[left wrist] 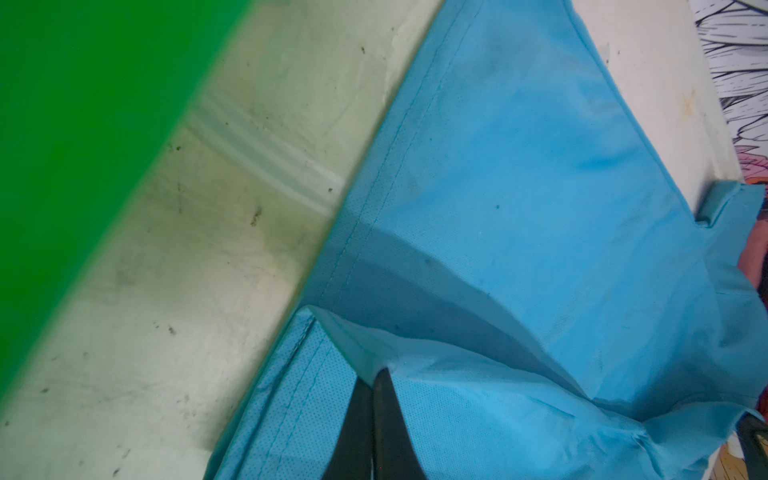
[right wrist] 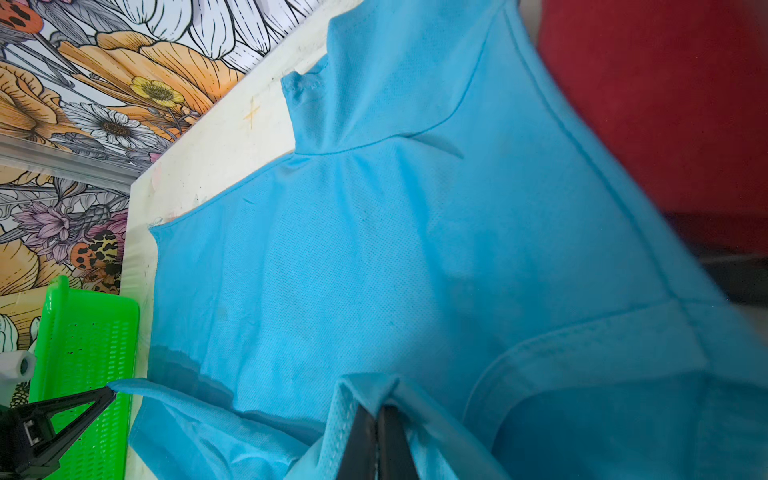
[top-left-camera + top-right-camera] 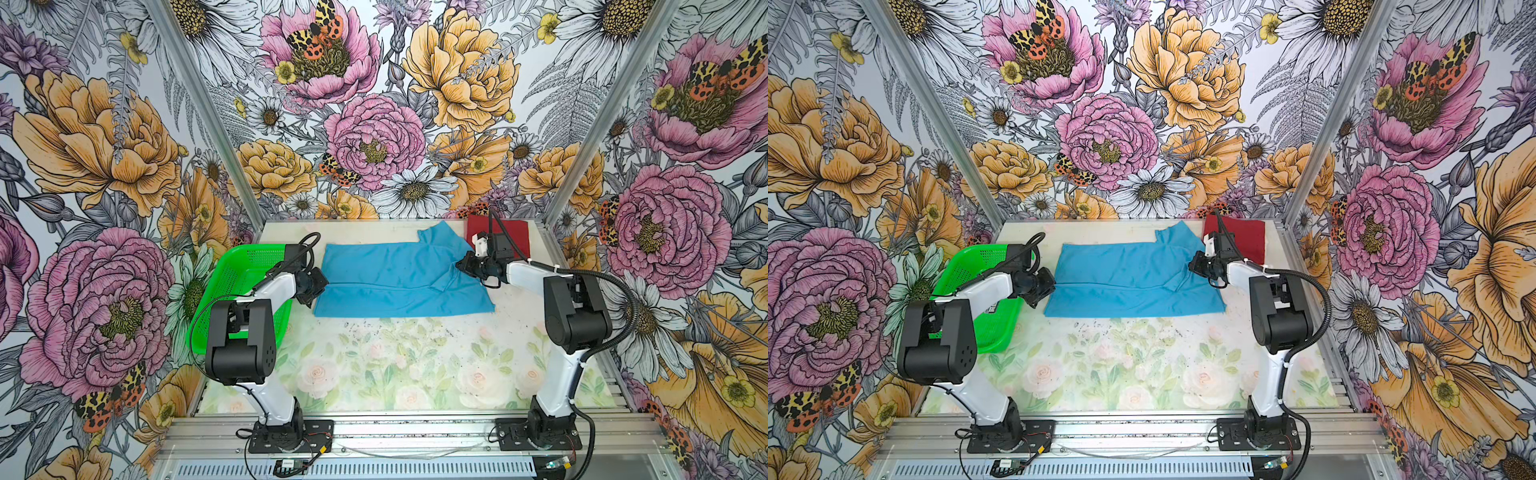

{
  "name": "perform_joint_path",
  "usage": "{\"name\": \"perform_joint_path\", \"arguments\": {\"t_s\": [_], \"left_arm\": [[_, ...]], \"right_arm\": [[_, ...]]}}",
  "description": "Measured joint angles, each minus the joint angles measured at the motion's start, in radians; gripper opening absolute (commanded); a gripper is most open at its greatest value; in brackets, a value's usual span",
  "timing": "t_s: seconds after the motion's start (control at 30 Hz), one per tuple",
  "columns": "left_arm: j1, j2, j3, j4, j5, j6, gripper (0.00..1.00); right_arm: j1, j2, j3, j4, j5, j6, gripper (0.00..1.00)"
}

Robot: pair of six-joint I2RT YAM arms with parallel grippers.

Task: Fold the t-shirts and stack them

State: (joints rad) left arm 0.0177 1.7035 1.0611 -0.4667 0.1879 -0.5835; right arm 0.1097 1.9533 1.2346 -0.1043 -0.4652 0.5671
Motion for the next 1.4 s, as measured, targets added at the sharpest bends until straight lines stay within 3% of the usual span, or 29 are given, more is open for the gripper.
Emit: {"name": "perform_joint_path", "arguments": {"t_s": [0.47, 0.63, 0.7, 0.83, 0.87, 0.93, 0.97, 1.0, 1.03, 1.2, 1.4], "left_arm": [[0.000, 0.060, 0.058, -0.001, 0.000, 0.000, 0.00], [-0.001, 0.088, 0.079, -0.001, 0.001, 0.000, 0.01], [0.000, 0.094, 0.088, -0.001, 0.002, 0.003, 0.38], [0.000, 0.096, 0.103, -0.001, 0.004, 0.008, 0.88], [-0.001, 0.093, 0.105, 0.001, 0.008, 0.008, 0.97], [-0.011, 0.075, 0.104, -0.002, 0.012, 0.008, 0.99], [-0.015, 0.060, 0.104, -0.005, 0.012, 0.008, 0.99], [-0.015, 0.043, 0.101, -0.005, 0.013, 0.008, 0.99], [-0.014, 0.022, 0.092, -0.004, 0.011, 0.008, 0.99], [-0.019, -0.111, -0.028, -0.001, 0.012, 0.006, 0.99], [-0.087, -0.167, -0.153, -0.013, -0.001, -0.004, 0.94]], "right_arm": [[-0.005, 0.014, 0.021, 0.017, -0.004, 0.000, 0.00], [-0.014, 0.014, 0.021, 0.019, -0.003, 0.000, 0.16], [-0.019, 0.014, 0.021, 0.021, -0.004, 0.003, 0.28], [-0.025, 0.003, 0.008, 0.021, -0.004, -0.017, 0.53], [-0.026, -0.015, -0.008, 0.019, -0.003, -0.021, 0.60], [-0.026, -0.061, -0.046, 0.016, -0.002, -0.032, 0.68], [-0.026, -0.098, -0.070, 0.011, 0.000, -0.033, 0.79], [-0.026, -0.133, -0.091, 0.005, 0.004, -0.037, 0.80], [-0.026, -0.170, -0.114, 0.001, 0.011, -0.038, 0.90], [-0.026, -0.371, -0.246, -0.055, 0.063, -0.054, 0.91], [-0.026, -0.497, -0.404, -0.135, 0.129, -0.069, 0.88]]}}
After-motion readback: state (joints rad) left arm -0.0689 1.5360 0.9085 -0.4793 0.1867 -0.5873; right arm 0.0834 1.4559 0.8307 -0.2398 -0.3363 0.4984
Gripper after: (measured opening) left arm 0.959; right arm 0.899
